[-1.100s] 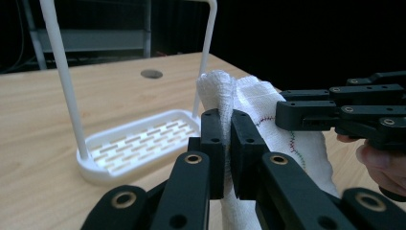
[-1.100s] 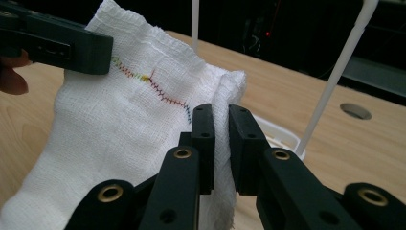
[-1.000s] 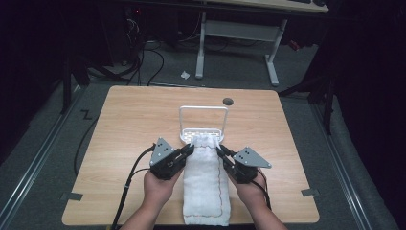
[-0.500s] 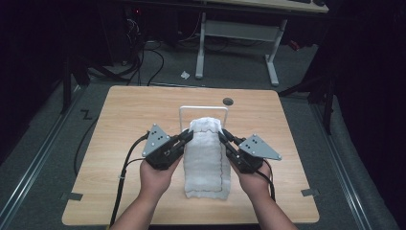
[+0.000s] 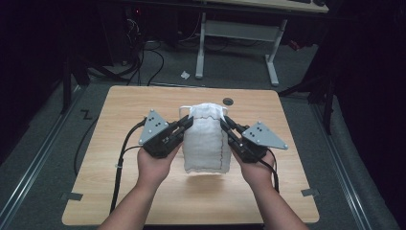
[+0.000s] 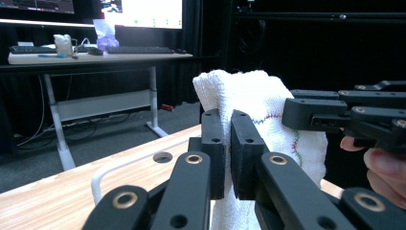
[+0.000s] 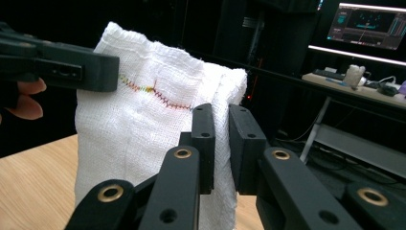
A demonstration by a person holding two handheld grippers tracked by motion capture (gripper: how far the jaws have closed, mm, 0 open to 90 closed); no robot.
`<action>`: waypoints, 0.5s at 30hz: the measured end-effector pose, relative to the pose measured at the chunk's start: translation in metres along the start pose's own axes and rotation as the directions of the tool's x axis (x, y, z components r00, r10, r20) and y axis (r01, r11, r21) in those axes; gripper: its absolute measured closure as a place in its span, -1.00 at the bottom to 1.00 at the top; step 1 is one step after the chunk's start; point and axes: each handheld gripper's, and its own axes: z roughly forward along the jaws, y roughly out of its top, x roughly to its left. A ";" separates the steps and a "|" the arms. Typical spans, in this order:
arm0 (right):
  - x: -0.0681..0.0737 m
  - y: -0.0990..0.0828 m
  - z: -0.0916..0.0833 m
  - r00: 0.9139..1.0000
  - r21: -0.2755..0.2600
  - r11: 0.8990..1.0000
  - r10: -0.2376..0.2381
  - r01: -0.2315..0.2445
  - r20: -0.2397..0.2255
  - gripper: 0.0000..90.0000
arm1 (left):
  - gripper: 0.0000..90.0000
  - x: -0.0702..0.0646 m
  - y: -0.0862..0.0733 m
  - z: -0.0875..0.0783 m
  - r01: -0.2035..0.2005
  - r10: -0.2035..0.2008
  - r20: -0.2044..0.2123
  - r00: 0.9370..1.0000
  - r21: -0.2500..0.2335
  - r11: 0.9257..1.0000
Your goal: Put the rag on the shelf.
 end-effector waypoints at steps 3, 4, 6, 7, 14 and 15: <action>-0.005 0.003 0.004 1.000 0.003 1.000 0.004 -0.004 0.008 0.83 | 0.91 0.003 0.002 0.004 0.003 -0.003 -0.002 1.000 0.001 1.000; -0.006 0.004 0.005 1.000 0.003 1.000 0.003 -0.003 0.013 0.83 | 0.91 0.004 0.003 0.005 0.005 -0.005 -0.003 1.000 0.001 1.000; -0.009 0.006 0.007 1.000 0.003 1.000 0.007 -0.007 0.016 0.83 | 0.91 0.007 0.004 0.009 0.005 -0.005 -0.009 1.000 -0.002 1.000; -0.011 0.007 0.008 1.000 0.003 1.000 0.003 -0.003 0.018 0.83 | 0.91 0.008 0.005 0.010 0.003 -0.003 -0.008 1.000 -0.006 1.000; -0.022 0.020 0.022 0.999 0.000 1.000 0.005 -0.005 0.039 0.83 | 0.91 0.024 0.022 0.027 -0.022 0.022 -0.031 0.999 -0.002 1.000; -0.024 0.021 0.024 0.999 -0.005 1.000 0.001 0.000 0.043 0.83 | 0.91 0.026 0.024 0.030 -0.031 0.031 -0.038 0.999 0.001 1.000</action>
